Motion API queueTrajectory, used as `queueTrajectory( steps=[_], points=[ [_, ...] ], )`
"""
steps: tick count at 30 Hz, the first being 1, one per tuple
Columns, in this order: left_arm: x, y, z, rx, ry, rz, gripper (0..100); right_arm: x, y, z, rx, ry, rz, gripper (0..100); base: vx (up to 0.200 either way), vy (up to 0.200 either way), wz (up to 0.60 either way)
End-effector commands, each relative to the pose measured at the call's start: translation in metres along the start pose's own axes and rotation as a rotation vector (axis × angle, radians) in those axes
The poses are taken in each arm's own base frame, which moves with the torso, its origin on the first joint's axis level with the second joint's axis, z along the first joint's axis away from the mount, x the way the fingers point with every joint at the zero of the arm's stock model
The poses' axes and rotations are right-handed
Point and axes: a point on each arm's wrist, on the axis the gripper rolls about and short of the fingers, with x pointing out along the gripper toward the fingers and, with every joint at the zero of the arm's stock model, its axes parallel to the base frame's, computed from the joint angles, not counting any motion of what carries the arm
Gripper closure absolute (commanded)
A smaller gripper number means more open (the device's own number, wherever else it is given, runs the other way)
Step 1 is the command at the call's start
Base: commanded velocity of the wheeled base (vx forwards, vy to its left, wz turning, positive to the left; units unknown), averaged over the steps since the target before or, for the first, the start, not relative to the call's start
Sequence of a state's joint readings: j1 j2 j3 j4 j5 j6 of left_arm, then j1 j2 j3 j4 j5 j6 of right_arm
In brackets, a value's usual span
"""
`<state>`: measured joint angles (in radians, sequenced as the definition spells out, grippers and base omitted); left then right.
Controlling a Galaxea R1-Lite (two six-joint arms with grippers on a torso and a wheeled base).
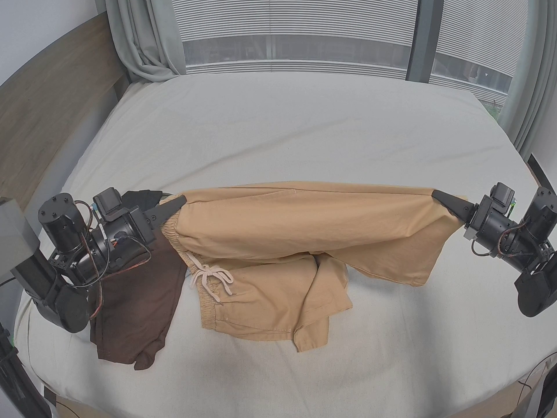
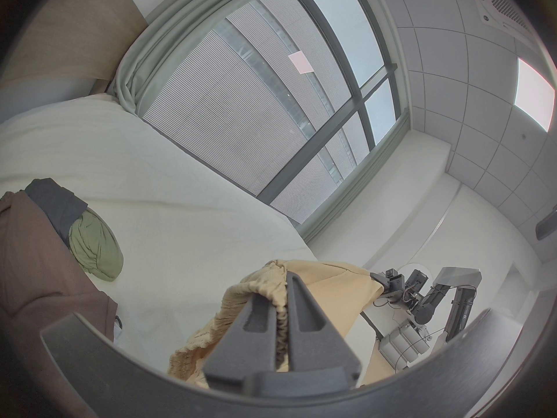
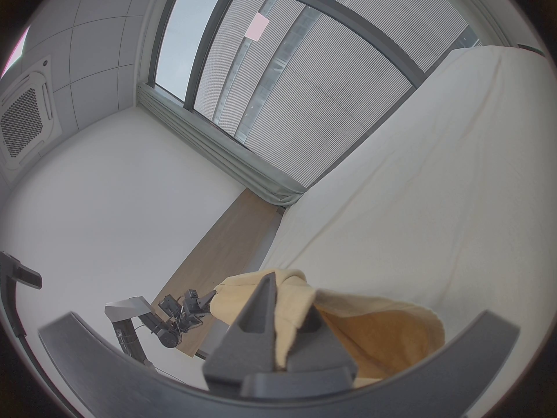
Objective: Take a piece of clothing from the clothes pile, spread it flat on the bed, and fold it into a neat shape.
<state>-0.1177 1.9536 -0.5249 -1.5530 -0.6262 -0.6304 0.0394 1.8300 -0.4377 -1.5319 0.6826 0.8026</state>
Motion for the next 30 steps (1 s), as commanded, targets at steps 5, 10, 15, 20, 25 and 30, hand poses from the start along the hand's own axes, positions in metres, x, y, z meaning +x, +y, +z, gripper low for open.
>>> queueTrajectory(
  steps=[5,10,15,20,25,30],
  points=[
    [0.0054,0.0088,-0.0040,-0.009,-0.003,0.026,100,-0.0023,-0.0021,0.0021,-0.003,-0.010,-0.011,100,0.000,0.000,0.00],
    [0.0051,0.0085,-0.0026,-0.006,-0.009,0.027,100,0.0002,-0.0048,-0.0015,-0.027,0.002,-0.014,100,0.000,0.000,0.00],
    [0.0066,0.0086,-0.0015,-0.003,-0.021,0.036,100,-0.0001,-0.0067,0.0011,-0.036,-0.007,-0.018,100,0.000,0.000,0.00],
    [0.0070,0.0093,-0.0006,-0.002,-0.026,0.038,100,0.0008,-0.0089,0.0000,-0.032,-0.003,-0.022,100,0.000,0.000,0.00],
    [0.0074,0.0088,0.0000,-0.001,-0.035,0.046,100,0.0018,-0.0083,0.0000,-0.033,-0.002,-0.019,100,0.000,0.000,0.00],
    [0.0061,0.0068,0.0013,0.004,-0.040,0.046,100,0.0059,-0.0094,-0.0008,-0.036,0.000,-0.014,100,0.000,0.000,0.00]
  ],
)
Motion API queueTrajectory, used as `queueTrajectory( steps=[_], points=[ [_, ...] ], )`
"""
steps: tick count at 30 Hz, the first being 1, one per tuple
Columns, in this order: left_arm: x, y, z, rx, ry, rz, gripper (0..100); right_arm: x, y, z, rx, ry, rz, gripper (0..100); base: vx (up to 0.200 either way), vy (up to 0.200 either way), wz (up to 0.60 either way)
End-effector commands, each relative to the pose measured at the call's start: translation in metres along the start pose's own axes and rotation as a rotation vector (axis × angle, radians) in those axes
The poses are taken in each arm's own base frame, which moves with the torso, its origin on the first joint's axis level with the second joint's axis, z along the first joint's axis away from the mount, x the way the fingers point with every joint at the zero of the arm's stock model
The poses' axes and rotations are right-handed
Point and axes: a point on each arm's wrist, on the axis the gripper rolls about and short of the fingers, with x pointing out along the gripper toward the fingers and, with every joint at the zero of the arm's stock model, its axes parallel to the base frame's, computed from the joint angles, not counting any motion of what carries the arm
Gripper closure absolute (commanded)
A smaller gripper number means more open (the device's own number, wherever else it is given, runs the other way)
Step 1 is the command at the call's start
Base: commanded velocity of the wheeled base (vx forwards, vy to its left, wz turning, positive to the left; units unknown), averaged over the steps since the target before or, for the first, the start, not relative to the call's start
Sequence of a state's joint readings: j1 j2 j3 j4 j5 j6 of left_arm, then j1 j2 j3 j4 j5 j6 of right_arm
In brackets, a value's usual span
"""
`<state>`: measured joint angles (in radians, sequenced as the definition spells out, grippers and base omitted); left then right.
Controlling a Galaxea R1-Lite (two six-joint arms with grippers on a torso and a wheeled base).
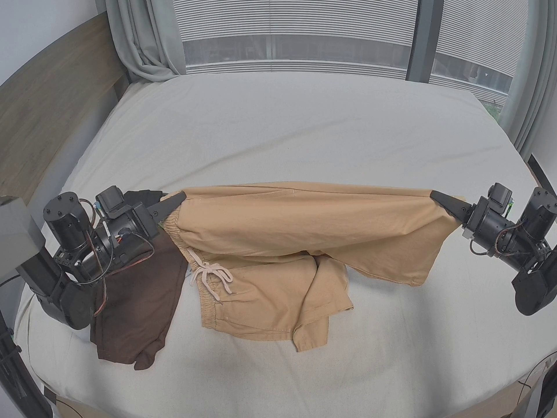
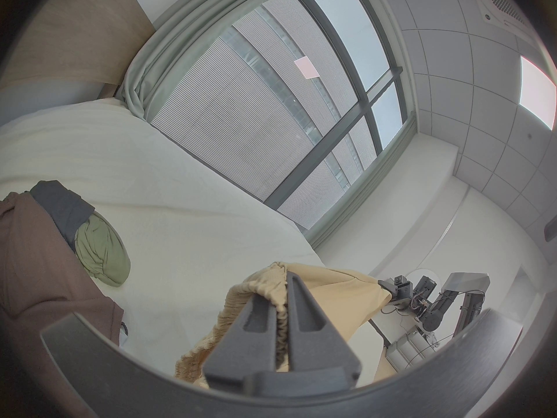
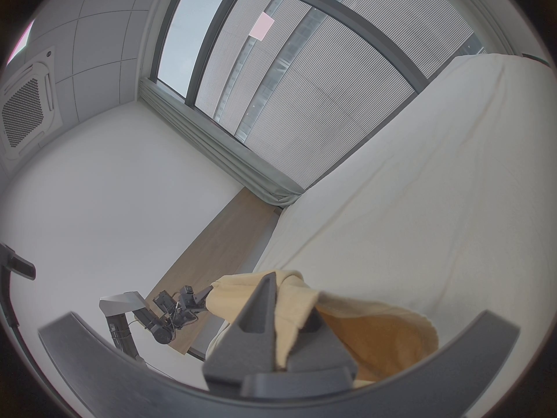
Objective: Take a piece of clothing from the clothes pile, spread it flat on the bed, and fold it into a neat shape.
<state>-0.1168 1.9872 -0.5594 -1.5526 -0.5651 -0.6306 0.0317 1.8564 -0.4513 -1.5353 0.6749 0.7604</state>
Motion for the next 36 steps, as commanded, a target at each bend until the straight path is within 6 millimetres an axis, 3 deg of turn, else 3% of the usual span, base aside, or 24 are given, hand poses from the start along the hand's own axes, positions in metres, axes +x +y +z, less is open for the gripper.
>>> queueTrajectory(
  steps=[1,15,28,36],
  points=[
    [-0.001,-0.001,0.000,0.001,0.000,-0.001,100,0.006,-0.005,0.000,-0.002,0.002,0.005,100,0.000,0.000,0.00],
    [0.016,0.020,-0.004,0.003,-0.039,0.062,100,0.042,-0.044,0.004,-0.010,-0.007,0.008,100,0.000,0.000,0.00],
    [0.061,0.052,-0.003,0.027,-0.141,0.084,100,0.070,-0.074,0.005,-0.017,-0.015,0.017,100,0.000,0.000,0.00],
    [0.072,0.065,-0.011,0.023,-0.148,0.092,100,0.084,-0.095,0.003,-0.001,-0.007,0.001,100,0.000,0.000,0.00]
  ],
)
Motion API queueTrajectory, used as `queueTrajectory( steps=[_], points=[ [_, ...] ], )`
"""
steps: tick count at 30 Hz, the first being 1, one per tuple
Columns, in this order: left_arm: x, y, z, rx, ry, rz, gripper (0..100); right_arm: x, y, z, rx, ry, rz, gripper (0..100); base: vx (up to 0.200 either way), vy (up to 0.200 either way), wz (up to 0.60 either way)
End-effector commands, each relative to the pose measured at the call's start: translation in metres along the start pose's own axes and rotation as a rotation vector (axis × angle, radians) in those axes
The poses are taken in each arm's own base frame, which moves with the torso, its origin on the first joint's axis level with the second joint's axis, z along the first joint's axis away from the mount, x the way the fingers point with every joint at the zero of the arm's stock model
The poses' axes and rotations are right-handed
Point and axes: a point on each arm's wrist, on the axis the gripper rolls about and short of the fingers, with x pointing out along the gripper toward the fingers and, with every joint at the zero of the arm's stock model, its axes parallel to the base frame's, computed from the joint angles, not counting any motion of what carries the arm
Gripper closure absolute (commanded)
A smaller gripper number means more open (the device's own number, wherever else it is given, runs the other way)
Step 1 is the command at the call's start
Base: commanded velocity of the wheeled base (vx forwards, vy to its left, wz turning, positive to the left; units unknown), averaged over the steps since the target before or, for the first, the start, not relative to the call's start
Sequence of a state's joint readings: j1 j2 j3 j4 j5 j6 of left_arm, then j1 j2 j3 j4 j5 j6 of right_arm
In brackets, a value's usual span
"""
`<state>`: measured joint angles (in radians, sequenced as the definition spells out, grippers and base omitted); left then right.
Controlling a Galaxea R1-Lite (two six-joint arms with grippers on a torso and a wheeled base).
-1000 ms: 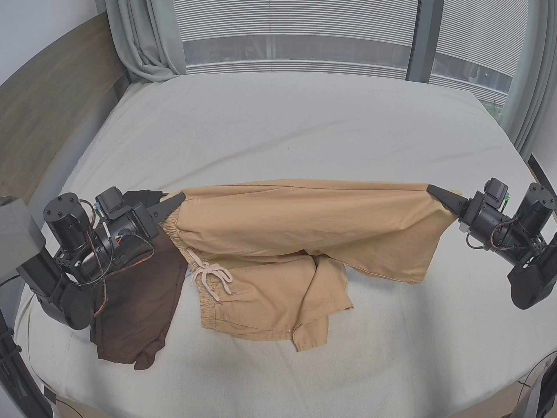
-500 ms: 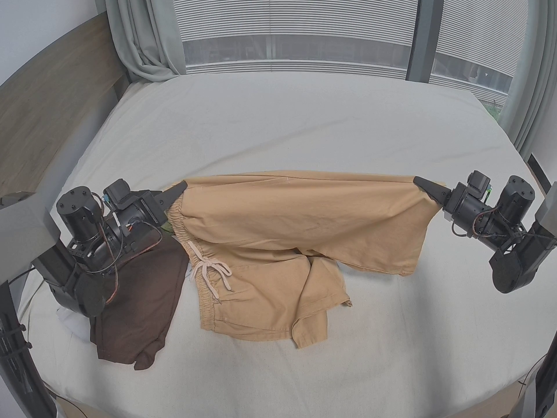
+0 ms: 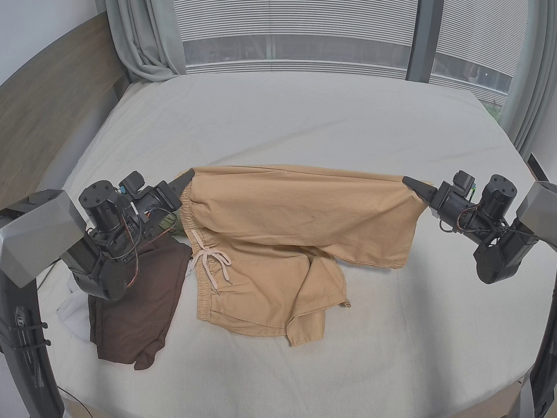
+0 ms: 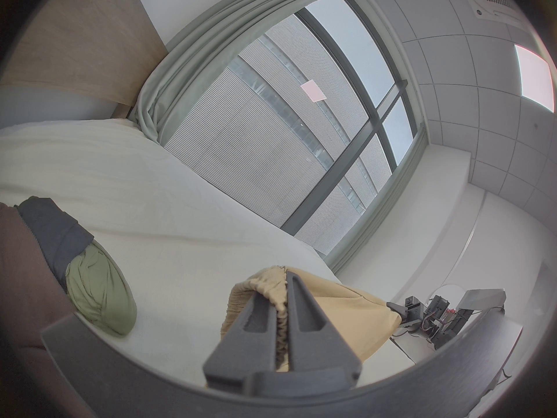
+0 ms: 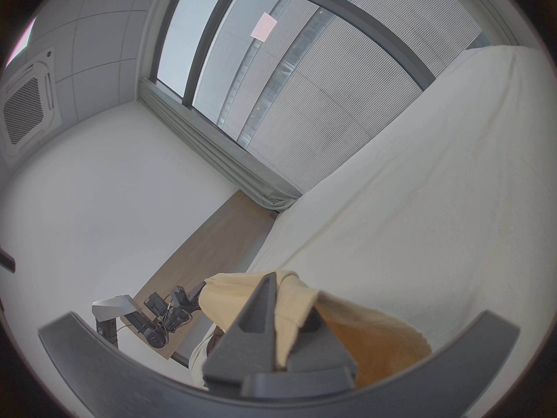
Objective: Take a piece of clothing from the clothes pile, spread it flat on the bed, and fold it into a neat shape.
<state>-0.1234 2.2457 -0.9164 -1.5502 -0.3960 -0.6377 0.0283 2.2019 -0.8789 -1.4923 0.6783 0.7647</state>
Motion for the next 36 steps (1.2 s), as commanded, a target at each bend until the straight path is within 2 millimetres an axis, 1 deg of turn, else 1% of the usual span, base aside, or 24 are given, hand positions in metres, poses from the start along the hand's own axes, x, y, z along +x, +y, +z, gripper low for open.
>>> queueTrajectory(
  steps=[1,3,4,8,15,18,28,36],
  points=[
    [0.006,0.013,-0.014,-0.012,0.018,0.013,100,0.008,-0.019,-0.007,0.020,0.015,-0.020,100,0.000,0.000,0.00],
    [0.007,0.015,-0.015,-0.017,0.021,0.013,100,0.010,-0.022,-0.007,0.019,0.012,-0.020,100,0.000,0.000,0.00],
    [0.009,0.015,-0.013,-0.035,0.013,0.004,100,0.014,-0.029,-0.005,0.014,0.003,-0.021,100,0.000,0.000,0.00],
    [0.019,0.019,-0.012,-0.066,-0.011,-0.013,100,0.021,-0.042,-0.001,-0.005,-0.018,-0.015,100,0.000,0.000,0.00],
    [0.032,0.031,-0.019,-0.062,-0.027,-0.027,100,0.028,-0.056,-0.002,-0.005,-0.022,-0.022,100,0.000,0.000,0.00],
    [0.038,0.039,-0.025,-0.069,-0.031,-0.026,100,0.029,-0.064,0.000,-0.011,-0.031,-0.024,100,0.000,0.000,0.00],
    [0.048,0.046,-0.024,-0.055,-0.061,-0.043,100,0.036,-0.077,-0.004,-0.018,-0.038,-0.019,100,0.000,0.000,0.00],
    [0.054,0.050,-0.024,-0.058,-0.061,-0.039,100,0.044,-0.084,-0.001,-0.041,-0.057,0.000,100,0.000,0.000,0.00]
  ],
)
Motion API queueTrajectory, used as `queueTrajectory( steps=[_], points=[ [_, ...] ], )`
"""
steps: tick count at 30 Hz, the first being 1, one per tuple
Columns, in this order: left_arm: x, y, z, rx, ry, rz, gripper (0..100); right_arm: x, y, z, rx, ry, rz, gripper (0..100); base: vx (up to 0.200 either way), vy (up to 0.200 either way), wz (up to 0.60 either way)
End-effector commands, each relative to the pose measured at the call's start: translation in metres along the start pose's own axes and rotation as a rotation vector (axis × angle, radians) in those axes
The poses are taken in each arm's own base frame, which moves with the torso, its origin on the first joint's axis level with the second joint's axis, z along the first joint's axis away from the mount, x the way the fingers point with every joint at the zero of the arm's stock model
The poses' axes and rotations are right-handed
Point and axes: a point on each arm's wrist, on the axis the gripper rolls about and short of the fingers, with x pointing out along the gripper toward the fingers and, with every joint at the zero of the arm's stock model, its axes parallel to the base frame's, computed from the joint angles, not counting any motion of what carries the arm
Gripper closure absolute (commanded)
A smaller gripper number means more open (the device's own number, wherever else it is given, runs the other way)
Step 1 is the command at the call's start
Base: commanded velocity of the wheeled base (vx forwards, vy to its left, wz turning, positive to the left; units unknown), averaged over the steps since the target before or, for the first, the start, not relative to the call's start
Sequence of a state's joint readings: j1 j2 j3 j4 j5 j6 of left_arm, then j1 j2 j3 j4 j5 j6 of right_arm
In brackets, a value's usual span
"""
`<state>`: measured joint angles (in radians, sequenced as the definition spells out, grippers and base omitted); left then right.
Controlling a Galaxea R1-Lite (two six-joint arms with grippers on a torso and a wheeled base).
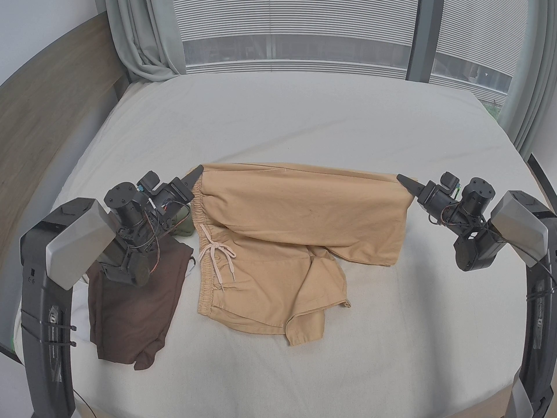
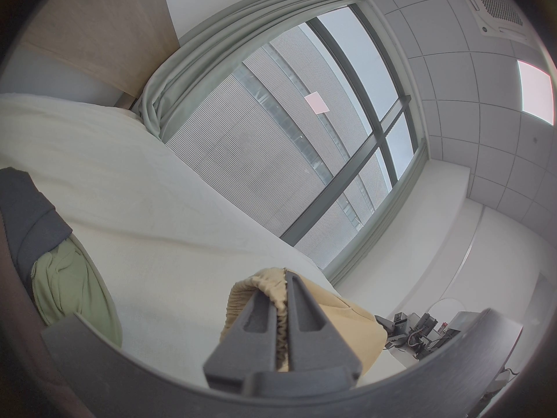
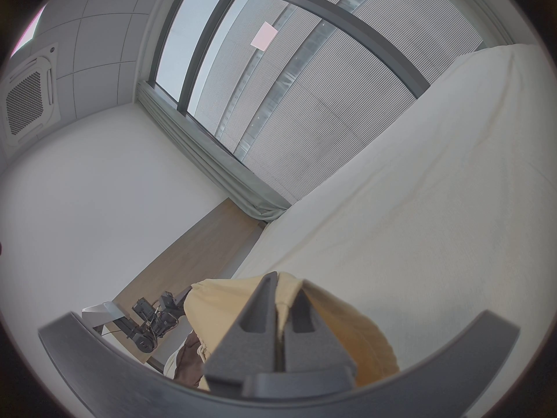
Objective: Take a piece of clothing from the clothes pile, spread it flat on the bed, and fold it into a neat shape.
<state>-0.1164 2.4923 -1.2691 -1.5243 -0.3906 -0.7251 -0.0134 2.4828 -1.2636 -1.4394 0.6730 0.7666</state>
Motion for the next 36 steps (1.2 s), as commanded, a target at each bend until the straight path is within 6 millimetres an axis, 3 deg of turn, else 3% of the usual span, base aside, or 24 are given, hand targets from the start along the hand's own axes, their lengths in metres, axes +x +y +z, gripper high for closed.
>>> queueTrajectory(
  steps=[1,3,4,5,13,23,27,33,36],
  points=[
    [0.003,0.003,-0.002,-0.003,0.004,-0.002,100,0.005,-0.007,-0.003,-0.006,-0.001,0.010,100,0.000,0.000,0.00],
    [0.003,0.005,-0.007,-0.006,0.012,0.002,100,0.006,-0.009,-0.004,-0.006,-0.001,0.012,100,0.000,0.000,0.00],
    [0.003,0.006,-0.008,-0.007,0.014,0.001,100,0.007,-0.009,-0.004,-0.009,-0.005,0.013,0,0.000,0.000,0.00],
    [0.004,0.008,-0.009,-0.006,0.012,0.002,0,0.009,-0.010,-0.003,-0.012,-0.010,0.016,0,0.000,0.000,0.00],
    [0.007,0.016,-0.008,-0.054,0.070,0.072,0,0.002,-0.014,-0.003,-0.008,-0.014,-0.007,0,0.000,0.000,0.00],
    [0.006,0.026,0.001,-0.074,0.046,0.235,0,-0.028,0.016,-0.012,-0.005,0.016,-0.029,0,0.000,0.000,0.00],
    [-0.005,0.005,0.014,-0.073,0.045,0.238,0,-0.045,0.027,-0.028,-0.037,0.082,-0.067,0,0.000,0.000,0.00],
    [-0.013,-0.002,0.016,-0.075,0.059,0.250,0,-0.055,0.032,-0.037,-0.038,0.119,-0.088,0,0.000,0.000,0.00],
    [-0.031,-0.017,0.017,-0.078,0.078,0.242,0,-0.063,0.045,-0.053,-0.011,0.179,-0.095,0,0.000,0.000,0.00]
  ],
)
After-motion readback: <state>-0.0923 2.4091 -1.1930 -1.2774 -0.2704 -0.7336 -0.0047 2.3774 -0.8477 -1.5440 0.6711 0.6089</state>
